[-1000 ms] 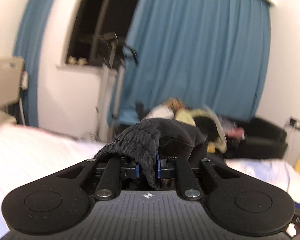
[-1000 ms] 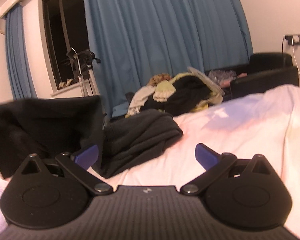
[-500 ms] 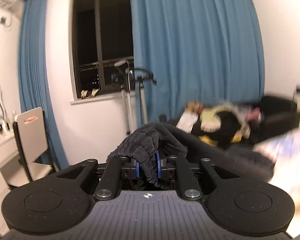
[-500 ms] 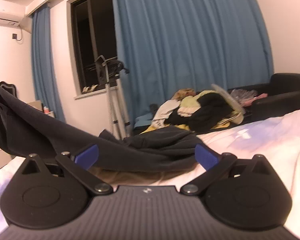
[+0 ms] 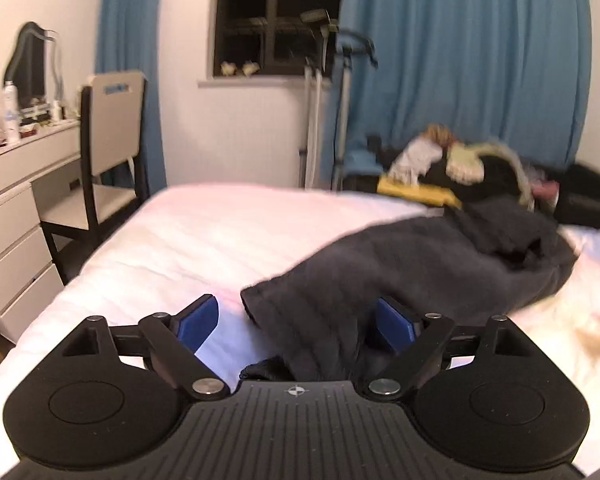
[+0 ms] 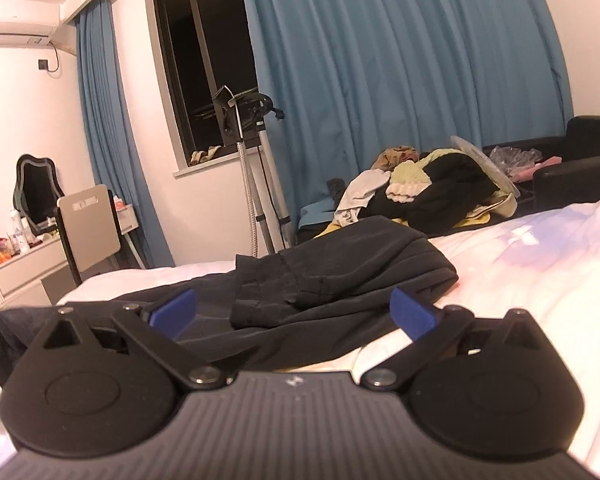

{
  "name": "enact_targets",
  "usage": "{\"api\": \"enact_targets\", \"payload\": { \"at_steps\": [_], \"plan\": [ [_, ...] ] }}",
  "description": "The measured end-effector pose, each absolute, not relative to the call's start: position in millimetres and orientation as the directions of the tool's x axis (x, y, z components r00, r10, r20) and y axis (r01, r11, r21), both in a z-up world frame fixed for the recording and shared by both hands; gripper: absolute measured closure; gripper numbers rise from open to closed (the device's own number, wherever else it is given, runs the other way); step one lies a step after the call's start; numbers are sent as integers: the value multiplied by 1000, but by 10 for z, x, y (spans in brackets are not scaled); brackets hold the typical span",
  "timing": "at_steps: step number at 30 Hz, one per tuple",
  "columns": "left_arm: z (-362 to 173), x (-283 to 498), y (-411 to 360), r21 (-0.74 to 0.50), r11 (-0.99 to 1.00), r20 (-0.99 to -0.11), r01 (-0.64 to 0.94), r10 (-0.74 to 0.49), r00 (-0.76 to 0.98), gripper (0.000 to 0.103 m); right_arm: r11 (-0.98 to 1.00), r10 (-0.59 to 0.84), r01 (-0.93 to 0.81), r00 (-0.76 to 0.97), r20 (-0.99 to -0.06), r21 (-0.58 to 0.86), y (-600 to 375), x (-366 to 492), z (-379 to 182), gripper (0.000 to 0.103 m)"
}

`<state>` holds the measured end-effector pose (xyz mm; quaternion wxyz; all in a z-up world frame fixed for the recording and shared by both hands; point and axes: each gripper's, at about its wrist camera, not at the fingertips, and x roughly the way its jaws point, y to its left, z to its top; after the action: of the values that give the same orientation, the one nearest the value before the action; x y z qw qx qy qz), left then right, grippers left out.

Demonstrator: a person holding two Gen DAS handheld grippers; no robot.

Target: Fold clothes

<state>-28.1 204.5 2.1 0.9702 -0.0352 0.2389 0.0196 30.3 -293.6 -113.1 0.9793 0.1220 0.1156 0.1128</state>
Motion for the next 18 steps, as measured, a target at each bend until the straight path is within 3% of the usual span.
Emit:
{"api": "enact_targets", "payload": {
  "at_steps": [4,9,13,18],
  "plan": [
    [326,-428,1809,-103,992,-402,-78,30,915,13,941,249,-192,950,-188,277,-2941,243,-1092,0],
    [577,-78,947,-102,995,-331,-16,-19,944,13,929,311,-248,926,-213,276,-2878,349,-1046,0],
    [457,321,209,-131,991,-330,34,-76,941,13,926,352,-302,906,-234,225,-2821,524,-992,0],
    [23,745,-216,-127,990,-393,62,-107,913,13,926,377,-367,887,-267,90,-2638,860,-928,0]
  ]
}}
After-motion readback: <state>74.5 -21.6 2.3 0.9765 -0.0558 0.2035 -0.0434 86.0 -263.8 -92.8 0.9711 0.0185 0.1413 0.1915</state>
